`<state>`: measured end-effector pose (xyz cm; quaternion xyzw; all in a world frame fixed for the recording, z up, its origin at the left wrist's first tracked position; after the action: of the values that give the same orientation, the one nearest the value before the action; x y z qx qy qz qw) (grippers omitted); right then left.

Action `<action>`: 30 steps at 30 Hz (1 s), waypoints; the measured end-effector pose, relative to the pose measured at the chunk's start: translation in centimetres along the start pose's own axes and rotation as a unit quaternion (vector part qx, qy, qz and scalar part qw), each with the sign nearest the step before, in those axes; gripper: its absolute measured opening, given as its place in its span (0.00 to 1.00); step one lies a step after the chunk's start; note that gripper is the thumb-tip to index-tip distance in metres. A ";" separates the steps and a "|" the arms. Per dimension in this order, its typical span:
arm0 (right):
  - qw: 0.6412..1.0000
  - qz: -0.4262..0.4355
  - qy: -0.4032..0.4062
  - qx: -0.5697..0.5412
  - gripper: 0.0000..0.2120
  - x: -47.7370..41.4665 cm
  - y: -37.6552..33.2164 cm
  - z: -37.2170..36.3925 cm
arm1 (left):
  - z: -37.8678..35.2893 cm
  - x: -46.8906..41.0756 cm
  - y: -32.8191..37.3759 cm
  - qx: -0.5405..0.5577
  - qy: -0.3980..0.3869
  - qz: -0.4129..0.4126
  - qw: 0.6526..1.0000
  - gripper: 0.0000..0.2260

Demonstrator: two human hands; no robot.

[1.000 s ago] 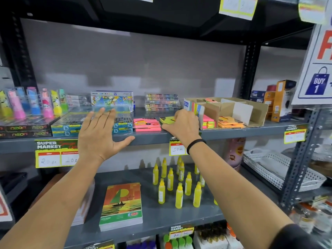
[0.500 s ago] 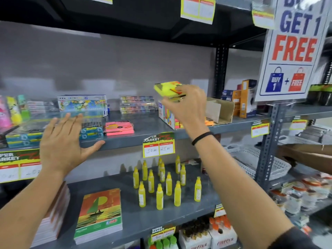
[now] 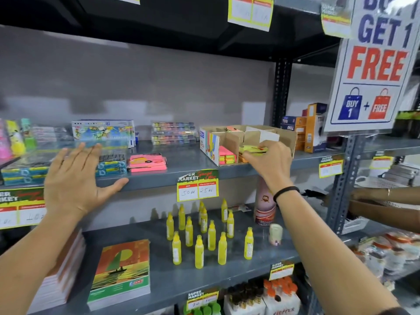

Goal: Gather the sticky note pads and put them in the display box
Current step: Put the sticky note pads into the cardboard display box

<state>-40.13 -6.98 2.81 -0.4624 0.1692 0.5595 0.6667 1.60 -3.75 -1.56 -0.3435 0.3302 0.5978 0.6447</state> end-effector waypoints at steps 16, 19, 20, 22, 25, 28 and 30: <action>0.993 0.076 0.065 0.054 0.30 3.3 1.5 -3.4 | 0.6 0.2 0.7 0.004 0.034 -0.011 0.999 0.45; 0.984 0.153 0.044 0.080 0.31 5.6 1.9 -4.9 | 0.6 0.2 0.6 0.003 0.040 -0.013 0.999 0.45; 0.982 0.161 0.026 0.096 0.31 6.1 2.2 -5.5 | 0.6 0.2 0.6 0.002 0.041 -0.014 0.999 0.45; 0.981 0.157 0.000 0.118 0.31 6.4 2.6 -6.3 | 0.5 0.2 0.6 0.002 0.042 -0.013 0.999 0.45; 0.979 0.153 -0.026 0.132 0.31 6.3 2.7 -6.5 | 0.3 0.2 0.5 -0.002 0.035 -0.002 0.999 0.46; 0.986 0.127 -0.002 0.113 0.32 6.2 1.9 -5.4 | 0.7 0.1 1.0 -0.003 0.007 0.011 1.000 0.47; 0.989 0.123 0.063 0.049 0.33 6.3 -0.4 -3.7 | 1.0 0.2 1.3 -0.005 0.004 0.027 1.000 0.47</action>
<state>-36.67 -6.29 -3.59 -0.4389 0.2941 0.5981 0.6026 0.29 -2.76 -1.23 -0.3403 0.3389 0.6150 0.6254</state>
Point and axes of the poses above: each hand's wrist, its own x-axis away from the middle knuckle, its own z-axis out of the back of the hand, y = z × x, the point moved 2 cm from there along -x, towards the middle knuckle, and after that the axes turned 12 degrees about x, right-handed, at the moved point
